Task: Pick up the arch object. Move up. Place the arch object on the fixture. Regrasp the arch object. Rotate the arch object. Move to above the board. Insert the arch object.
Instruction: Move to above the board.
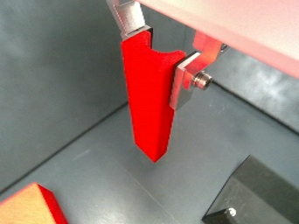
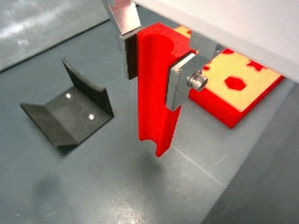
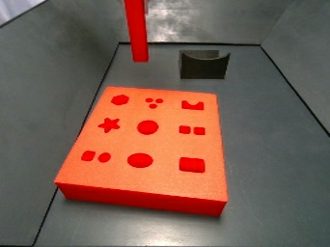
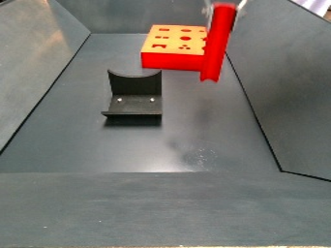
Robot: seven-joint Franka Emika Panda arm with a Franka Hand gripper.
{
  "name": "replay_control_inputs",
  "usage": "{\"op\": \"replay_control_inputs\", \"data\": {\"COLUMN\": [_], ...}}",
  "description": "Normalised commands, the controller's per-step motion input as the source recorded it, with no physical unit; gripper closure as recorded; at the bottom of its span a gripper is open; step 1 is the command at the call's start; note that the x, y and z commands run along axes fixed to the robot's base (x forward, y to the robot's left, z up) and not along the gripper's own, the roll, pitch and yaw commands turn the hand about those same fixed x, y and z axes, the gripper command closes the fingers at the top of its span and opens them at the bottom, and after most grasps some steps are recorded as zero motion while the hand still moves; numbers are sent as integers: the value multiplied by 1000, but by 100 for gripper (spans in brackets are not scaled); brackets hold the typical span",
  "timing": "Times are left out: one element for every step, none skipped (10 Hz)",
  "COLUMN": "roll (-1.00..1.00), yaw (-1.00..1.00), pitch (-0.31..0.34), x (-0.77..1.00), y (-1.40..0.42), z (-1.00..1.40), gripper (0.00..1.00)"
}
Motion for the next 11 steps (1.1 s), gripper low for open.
{"op": "replay_control_inputs", "data": {"roll": [68,35,4,-32,-52,-68,-159,-133,-44,-36,-17], "yaw": [25,27,26,28,25,22,-97,-100,-41,-15,1], "pitch": [47,44,44,52,59,70,440,421,383,304,202], "x": [-123,-110,-84,-40,-15,-2,340,346,366,381,382], "y": [-132,-122,-102,-64,-43,-29,-1000,-1000,-1000,-1000,-1000], "z": [1000,1000,915,687,523,362,356,318,326,324,321], "gripper": [100,100,100,100,100,100,100,100,100,100,100]}}
